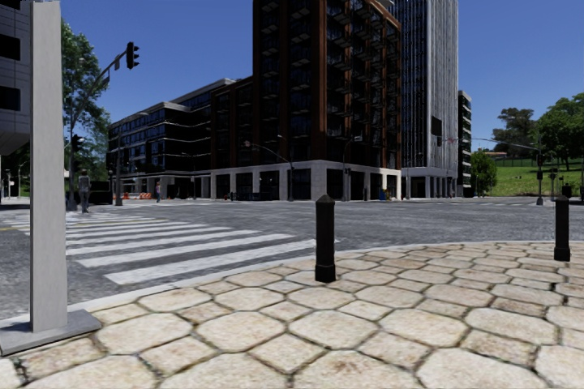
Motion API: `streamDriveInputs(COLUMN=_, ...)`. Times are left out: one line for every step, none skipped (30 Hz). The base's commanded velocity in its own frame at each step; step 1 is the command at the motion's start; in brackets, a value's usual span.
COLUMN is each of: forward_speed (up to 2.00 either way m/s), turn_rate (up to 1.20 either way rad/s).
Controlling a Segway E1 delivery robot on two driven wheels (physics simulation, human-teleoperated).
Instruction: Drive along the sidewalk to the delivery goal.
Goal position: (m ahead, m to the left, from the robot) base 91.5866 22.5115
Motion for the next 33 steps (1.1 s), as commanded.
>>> streamDriveInputs(forward_speed=2.00, turn_rate=0.17)
streamDriveInputs(forward_speed=2.00, turn_rate=0.17)
streamDriveInputs(forward_speed=2.00, turn_rate=0.20)
streamDriveInputs(forward_speed=2.00, turn_rate=0.21)
streamDriveInputs(forward_speed=2.00, turn_rate=0.23)
streamDriveInputs(forward_speed=2.00, turn_rate=0.23)
streamDriveInputs(forward_speed=2.00, turn_rate=0.24)
streamDriveInputs(forward_speed=2.00, turn_rate=0.24)
streamDriveInputs(forward_speed=2.00, turn_rate=0.24)
streamDriveInputs(forward_speed=2.00, turn_rate=0.24)
streamDriveInputs(forward_speed=2.00, turn_rate=0.24)
streamDriveInputs(forward_speed=2.00, turn_rate=0.26)
streamDriveInputs(forward_speed=2.00, turn_rate=0.26)
streamDriveInputs(forward_speed=2.00, turn_rate=0.30)
streamDriveInputs(forward_speed=2.00, turn_rate=0.32)
streamDriveInputs(forward_speed=2.00, turn_rate=0.32)
streamDriveInputs(forward_speed=2.00, turn_rate=0.32)
streamDriveInputs(forward_speed=2.00, turn_rate=0.33)
streamDriveInputs(forward_speed=2.00, turn_rate=0.36)
streamDriveInputs(forward_speed=2.00, turn_rate=0.42)
streamDriveInputs(forward_speed=2.00, turn_rate=0.42)
streamDriveInputs(forward_speed=2.00, turn_rate=0.44)
streamDriveInputs(forward_speed=1.93, turn_rate=0.45)
streamDriveInputs(forward_speed=1.74, turn_rate=0.46)
streamDriveInputs(forward_speed=1.74, turn_rate=0.46)
streamDriveInputs(forward_speed=1.50, turn_rate=0.50)
streamDriveInputs(forward_speed=1.38, turn_rate=0.56)
streamDriveInputs(forward_speed=1.38, turn_rate=0.56)
streamDriveInputs(forward_speed=1.35, turn_rate=0.58)
streamDriveInputs(forward_speed=1.34, turn_rate=0.58)
streamDriveInputs(forward_speed=1.33, turn_rate=0.58)
streamDriveInputs(forward_speed=1.31, turn_rate=0.58)
streamDriveInputs(forward_speed=1.31, turn_rate=0.58)
